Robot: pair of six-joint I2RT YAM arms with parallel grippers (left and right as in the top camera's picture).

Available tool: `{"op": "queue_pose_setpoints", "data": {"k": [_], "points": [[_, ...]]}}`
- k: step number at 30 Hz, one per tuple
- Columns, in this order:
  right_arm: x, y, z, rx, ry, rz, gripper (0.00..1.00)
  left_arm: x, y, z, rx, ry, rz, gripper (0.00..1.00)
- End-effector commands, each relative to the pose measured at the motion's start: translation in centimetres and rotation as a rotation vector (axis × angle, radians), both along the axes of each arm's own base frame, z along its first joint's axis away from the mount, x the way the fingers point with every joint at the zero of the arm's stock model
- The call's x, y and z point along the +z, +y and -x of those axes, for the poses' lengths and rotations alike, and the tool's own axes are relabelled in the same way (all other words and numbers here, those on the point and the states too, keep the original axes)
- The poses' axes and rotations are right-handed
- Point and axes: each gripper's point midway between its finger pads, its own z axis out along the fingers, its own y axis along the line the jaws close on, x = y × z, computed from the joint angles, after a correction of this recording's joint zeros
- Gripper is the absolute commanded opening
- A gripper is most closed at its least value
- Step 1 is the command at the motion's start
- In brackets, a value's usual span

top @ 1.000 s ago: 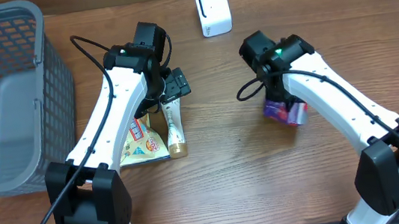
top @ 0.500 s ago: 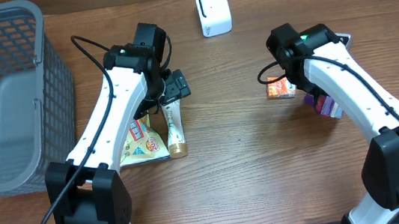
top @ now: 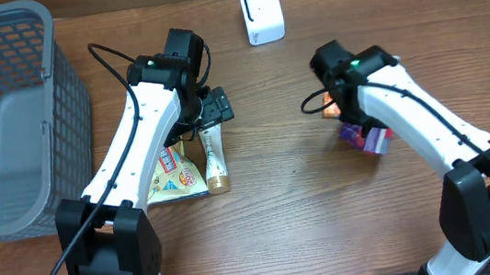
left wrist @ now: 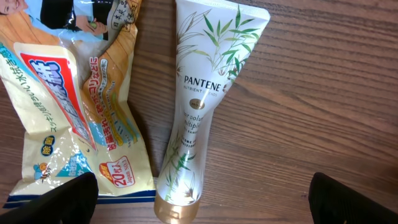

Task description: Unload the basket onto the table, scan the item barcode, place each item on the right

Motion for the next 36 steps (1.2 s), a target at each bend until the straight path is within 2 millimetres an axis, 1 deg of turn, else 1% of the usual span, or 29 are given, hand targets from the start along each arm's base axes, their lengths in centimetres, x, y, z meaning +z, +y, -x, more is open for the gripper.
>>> {"op": "queue_pose_setpoints", "data": {"k": [1, 4, 5, 8, 9, 10, 12, 13, 14, 16, 18, 19, 21, 22, 24, 25, 27, 28, 29, 30, 31, 33, 35, 36], "points": [[0.2, 3.2, 0.5, 0.066, -0.006, -0.086, 0.32, -0.2, -0.4, 0.3, -0.037, 0.012, 0.006, 1.0], [0.1, 5.5, 0.6, 0.118, -0.017, -0.119, 0.33, -0.2, -0.4, 0.3, -0.036, 0.011, 0.006, 1.0], [0.1, 5.7, 0.6, 0.125, -0.019, -0.12, 0.35, -0.2, -0.4, 0.3, -0.036, 0.012, 0.005, 1.0], [-0.2, 8.0, 0.9, 0.169, -0.021, -0.171, 0.41, -0.2, -0.4, 0.4, -0.036, 0.014, 0.005, 1.0], [-0.5, 9.8, 1.2, 0.193, -0.017, -0.235, 0.42, -0.2, -0.4, 0.4, -0.036, 0.015, 0.004, 1.0], [-0.6, 10.8, 1.2, 0.205, -0.018, -0.271, 0.42, -0.2, -0.4, 0.4, -0.036, 0.015, 0.005, 1.0], [-0.7, 13.3, 1.1, 0.233, -0.024, -0.375, 0.5, -0.2, -0.4, 0.4, -0.036, 0.014, 0.005, 1.0], [-0.7, 15.1, 1.0, 0.271, -0.023, -0.452, 0.53, -0.2, -0.4, 0.4, -0.036, 0.015, 0.004, 1.0], [-0.6, 16.4, 0.9, 0.304, -0.021, -0.509, 0.56, -0.2, -0.4, 0.4, -0.036, 0.015, 0.004, 1.0], [-0.2, 17.9, 0.6, 0.33, -0.027, -0.586, 0.67, -0.2, -0.4, 0.5, -0.037, 0.019, 0.003, 1.0], [0.4, 18.1, 0.2, 0.327, -0.036, -0.603, 0.76, -0.2, -0.3, 0.6, -0.04, 0.022, 0.001, 1.0], [1.0, 17.9, -0.1, 0.322, -0.043, -0.605, 0.8, -0.3, -0.3, 0.6, -0.044, 0.023, 0.001, 1.0], [2.2, 17.0, -0.8, 0.319, -0.049, -0.603, 0.92, -0.3, -0.3, 0.7, -0.044, 0.025, 0.0, 1.0], [2.8, 16.4, -1.1, 0.31, -0.051, -0.599, 0.95, -0.3, -0.3, 0.7, -0.044, 0.026, 0.0, 1.0], [4.1, 14.9, -1.7, 0.291, -0.051, -0.6, 0.96, -0.3, -0.3, 0.7, -0.044, 0.025, 0.0, 1.0], [4.8, 14.3, -2.0, 0.296, -0.044, -0.612, 0.99, -0.3, -0.3, 0.7, -0.044, 0.025, 0.0, 1.0], [6.1, 12.4, -2.6, 0.329, -0.017, -0.655, 1.0, -0.3, -0.3, 0.7, -0.044, 0.025, 0.0, 1.0], [6.2, 11.7, -2.7, 0.328, -0.012, -0.661, 1.0, -0.3, -0.3, 0.7, -0.044, 0.025, 0.001, 1.0], [6.1, 10.4, -3.1, 0.313, -0.009, -0.659, 1.0, -0.3, -0.3, 0.7, -0.043, 0.025, 0.001, 1.0], [6.0, 8.7, -3.4, 0.27, -0.009, -0.653, 1.0, -0.3, -0.3, 0.7, -0.043, 0.025, 0.001, 1.0], [5.9, 7.7, -3.6, 0.243, -0.012, -0.652, 1.0, -0.3, -0.3, 0.7, -0.043, 0.025, 0.001, 1.0], [5.3, 4.8, -4.4, 0.164, -0.027, -0.65, 1.0, -0.3, -0.3, 0.7, -0.043, 0.024, 0.001, 1.0], [4.6, 3.1, -4.5, 0.113, -0.023, -0.655, 1.0, -0.3, -0.3, 0.7, -0.043, 0.024, 0.001, 1.0], [4.3, 2.8, -4.4, 0.1, -0.016, -0.663, 1.0, -0.3, -0.3, 0.6, -0.043, 0.024, 0.001, 1.0]]}}
